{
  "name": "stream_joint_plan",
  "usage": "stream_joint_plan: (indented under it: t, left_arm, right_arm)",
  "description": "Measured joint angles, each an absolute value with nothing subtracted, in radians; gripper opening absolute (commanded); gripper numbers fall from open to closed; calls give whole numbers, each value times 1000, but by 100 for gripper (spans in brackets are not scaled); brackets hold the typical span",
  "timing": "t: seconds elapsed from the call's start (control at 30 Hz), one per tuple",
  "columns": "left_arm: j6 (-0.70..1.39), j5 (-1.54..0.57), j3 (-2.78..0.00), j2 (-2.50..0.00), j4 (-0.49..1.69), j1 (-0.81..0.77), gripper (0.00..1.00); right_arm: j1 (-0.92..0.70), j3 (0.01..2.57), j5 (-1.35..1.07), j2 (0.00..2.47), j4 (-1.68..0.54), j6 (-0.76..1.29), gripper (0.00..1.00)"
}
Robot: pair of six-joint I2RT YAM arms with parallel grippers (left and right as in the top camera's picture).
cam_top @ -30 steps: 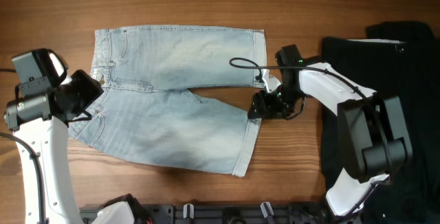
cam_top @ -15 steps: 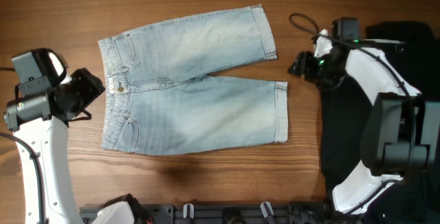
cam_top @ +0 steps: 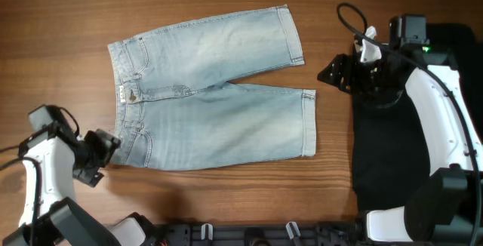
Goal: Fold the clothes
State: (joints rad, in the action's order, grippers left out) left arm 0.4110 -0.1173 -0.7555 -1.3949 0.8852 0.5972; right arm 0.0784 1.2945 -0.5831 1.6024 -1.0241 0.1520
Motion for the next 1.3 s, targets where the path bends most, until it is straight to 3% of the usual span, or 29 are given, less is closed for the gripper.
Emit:
stream_joint_plan:
  t: [0.2, 0.27, 0.37, 0.43, 0.5, 0.53, 0.8, 0.9, 1.17, 1.23, 1.3]
  left_arm:
    - [422, -128, -595, -1394, 701, 613, 53]
    - [422, -143, -590, -1388, 643, 615, 48]
    - [422, -156, -583, -1389, 582, 615, 17]
    - [422, -159, -579, -1389, 594, 615, 10]
    - [424, -166, -580, -1388, 609, 616, 11]
    - [425, -167, -580, -1388, 615, 616, 4]
    - [424, -224, -587, -1387, 678, 618, 4]
    - [420, -254, -598, -1389, 718, 618, 4]
    - [404, -283, -603, -1390, 726, 618, 4]
    - [397, -287, -604, -1390, 726, 618, 4]
    - [387, -287, -605, -1390, 727, 618, 4]
  right_arm:
    - [78, 1290, -575, 1603, -1048, 152, 74]
    - [78, 1290, -571, 1603, -1049, 152, 75]
    - [78, 1290, -541, 1603, -1050, 152, 74]
    - [78, 1290, -534, 1603, -1050, 152, 74]
    - [78, 1290, -530, 1603, -1051, 152, 74]
    - [78, 1290, -528, 1603, -1051, 152, 74]
    - [75, 1251, -467, 1603, -1086, 204, 71]
    - [44, 1099, -435, 1605, -1074, 305, 57]
    - [20, 785, -405, 1607, -846, 520, 56]
    - [20, 757, -407, 1606, -743, 521, 42]
    - [20, 752, -407, 1606, -732, 521, 18]
